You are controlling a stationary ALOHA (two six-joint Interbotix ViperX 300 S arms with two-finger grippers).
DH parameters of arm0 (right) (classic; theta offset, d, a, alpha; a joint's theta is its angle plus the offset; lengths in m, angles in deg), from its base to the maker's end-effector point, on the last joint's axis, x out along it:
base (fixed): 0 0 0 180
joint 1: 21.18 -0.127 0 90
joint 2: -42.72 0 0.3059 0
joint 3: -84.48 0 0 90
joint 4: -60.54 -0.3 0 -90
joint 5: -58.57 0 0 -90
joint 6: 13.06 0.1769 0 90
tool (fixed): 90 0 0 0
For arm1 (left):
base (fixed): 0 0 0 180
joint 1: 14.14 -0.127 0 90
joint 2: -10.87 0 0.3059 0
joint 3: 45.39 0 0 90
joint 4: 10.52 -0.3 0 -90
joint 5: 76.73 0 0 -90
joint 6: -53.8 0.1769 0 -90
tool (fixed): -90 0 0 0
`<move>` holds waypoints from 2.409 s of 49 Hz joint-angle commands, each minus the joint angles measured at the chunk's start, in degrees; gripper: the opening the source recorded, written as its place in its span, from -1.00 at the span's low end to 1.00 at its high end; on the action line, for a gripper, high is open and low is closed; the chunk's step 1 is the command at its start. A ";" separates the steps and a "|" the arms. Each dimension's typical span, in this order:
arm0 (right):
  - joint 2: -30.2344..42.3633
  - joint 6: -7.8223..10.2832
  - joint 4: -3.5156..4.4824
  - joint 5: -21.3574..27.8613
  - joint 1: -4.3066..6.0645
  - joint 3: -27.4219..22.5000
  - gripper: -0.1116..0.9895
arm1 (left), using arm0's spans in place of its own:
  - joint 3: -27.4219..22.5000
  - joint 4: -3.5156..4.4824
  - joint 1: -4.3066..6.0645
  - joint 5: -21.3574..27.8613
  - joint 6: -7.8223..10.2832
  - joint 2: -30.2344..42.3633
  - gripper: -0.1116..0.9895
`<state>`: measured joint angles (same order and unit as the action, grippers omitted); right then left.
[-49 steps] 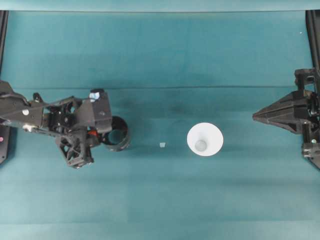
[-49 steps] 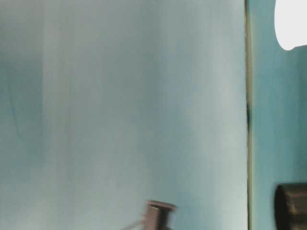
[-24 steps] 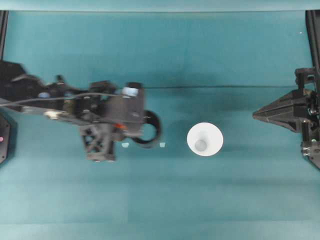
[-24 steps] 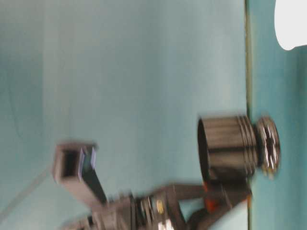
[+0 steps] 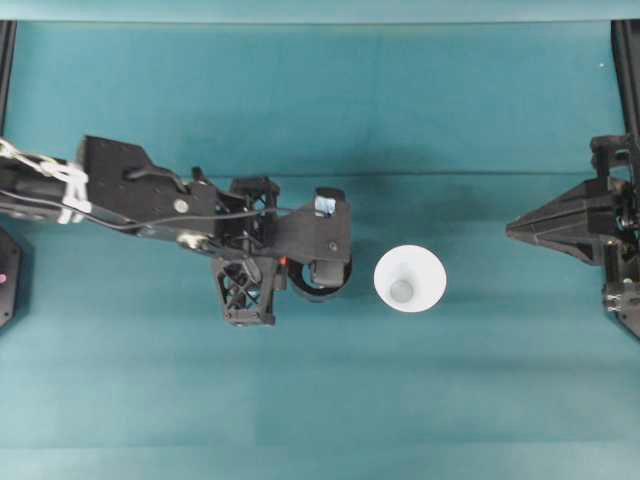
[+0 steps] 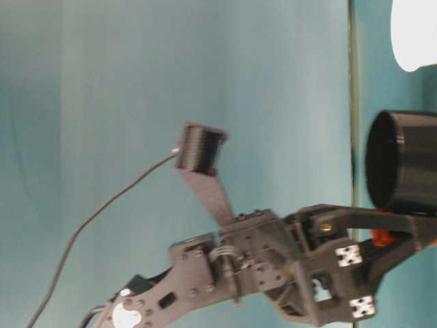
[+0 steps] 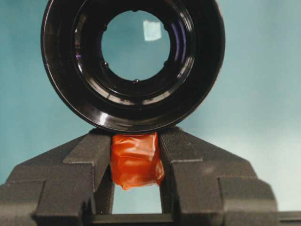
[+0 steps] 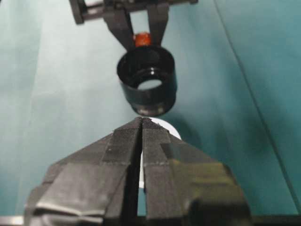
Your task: Put the paper cup into the moved red handle cup holder.
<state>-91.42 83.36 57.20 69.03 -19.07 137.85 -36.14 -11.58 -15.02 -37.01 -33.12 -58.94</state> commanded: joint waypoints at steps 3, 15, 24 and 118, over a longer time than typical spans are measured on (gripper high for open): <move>0.35 0.62 -0.18 -0.26 0.26 -0.44 -0.96 | -0.35 -0.09 0.00 -1.58 -0.18 0.35 -0.32; 0.26 0.53 -0.18 -0.26 0.53 -0.44 -0.96 | 0.79 -0.09 0.35 -4.75 -0.26 2.46 -0.32; 0.26 0.62 -0.18 0.70 0.62 -0.44 -0.96 | 0.88 -0.09 0.35 -5.62 -0.35 2.90 -0.32; 2.81 3.34 0.18 3.25 3.87 -0.35 -0.95 | 24.52 -0.09 -1.32 -17.75 -0.53 -49.04 0.82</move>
<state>-90.19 86.26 57.28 72.10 -15.47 138.29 -11.71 -11.58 -16.43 -53.53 -33.56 -105.78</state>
